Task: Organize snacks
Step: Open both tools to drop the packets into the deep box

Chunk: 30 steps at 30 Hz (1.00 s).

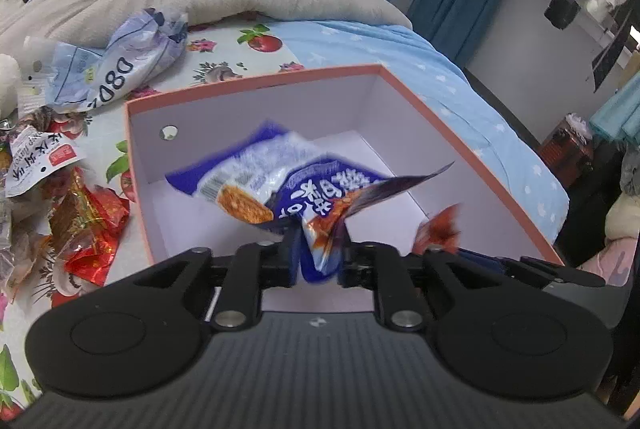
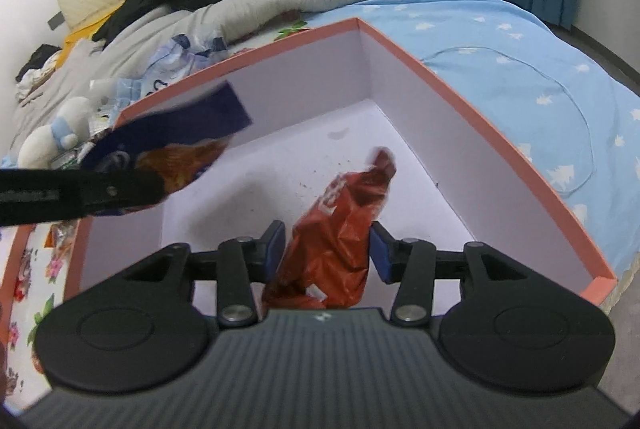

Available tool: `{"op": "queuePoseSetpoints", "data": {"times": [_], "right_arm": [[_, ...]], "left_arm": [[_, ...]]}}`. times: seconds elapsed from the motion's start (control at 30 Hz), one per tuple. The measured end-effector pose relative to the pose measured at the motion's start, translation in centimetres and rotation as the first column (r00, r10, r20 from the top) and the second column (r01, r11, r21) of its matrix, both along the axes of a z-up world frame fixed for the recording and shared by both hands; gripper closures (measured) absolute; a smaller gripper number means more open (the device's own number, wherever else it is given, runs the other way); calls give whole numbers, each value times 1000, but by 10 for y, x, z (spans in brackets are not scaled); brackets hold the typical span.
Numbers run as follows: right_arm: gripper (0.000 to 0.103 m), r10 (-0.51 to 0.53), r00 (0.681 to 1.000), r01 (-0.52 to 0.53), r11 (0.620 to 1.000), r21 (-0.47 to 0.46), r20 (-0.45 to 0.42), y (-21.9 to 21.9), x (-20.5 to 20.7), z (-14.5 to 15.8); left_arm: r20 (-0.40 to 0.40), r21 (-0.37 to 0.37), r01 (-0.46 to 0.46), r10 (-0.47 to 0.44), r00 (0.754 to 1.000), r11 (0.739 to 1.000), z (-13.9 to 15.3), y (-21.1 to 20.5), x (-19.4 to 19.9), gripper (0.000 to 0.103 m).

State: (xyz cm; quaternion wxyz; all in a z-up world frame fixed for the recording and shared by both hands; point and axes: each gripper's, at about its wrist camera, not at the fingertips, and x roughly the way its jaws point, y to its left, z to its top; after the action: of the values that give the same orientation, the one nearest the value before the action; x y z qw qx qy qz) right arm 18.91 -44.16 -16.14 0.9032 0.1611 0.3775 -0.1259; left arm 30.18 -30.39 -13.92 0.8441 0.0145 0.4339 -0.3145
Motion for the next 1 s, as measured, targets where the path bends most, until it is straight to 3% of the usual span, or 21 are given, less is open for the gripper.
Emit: {"op": "queuePoseSetpoints", "data": {"times": [0.07, 0.4, 0.67, 1.0], "right_arm": [[36, -1, 1000, 1, 1000, 1, 13, 0, -3, 3], [36, 8, 995, -7, 1000, -13, 98, 19, -29, 41], [36, 54, 981, -52, 999, -15, 184, 52, -66, 83], [36, 119, 957, -113, 993, -40, 263, 93, -109, 117]], "left_arm": [[5, -20, -1, 1, 1000, 1000, 2, 6, -2, 66], [65, -56, -48, 52, 997, 997, 45, 43, -35, 66], [140, -88, -77, 89, 986, 993, 93, 86, -88, 66], [220, -103, -149, 168, 961, 984, 134, 150, -152, 66]]}}
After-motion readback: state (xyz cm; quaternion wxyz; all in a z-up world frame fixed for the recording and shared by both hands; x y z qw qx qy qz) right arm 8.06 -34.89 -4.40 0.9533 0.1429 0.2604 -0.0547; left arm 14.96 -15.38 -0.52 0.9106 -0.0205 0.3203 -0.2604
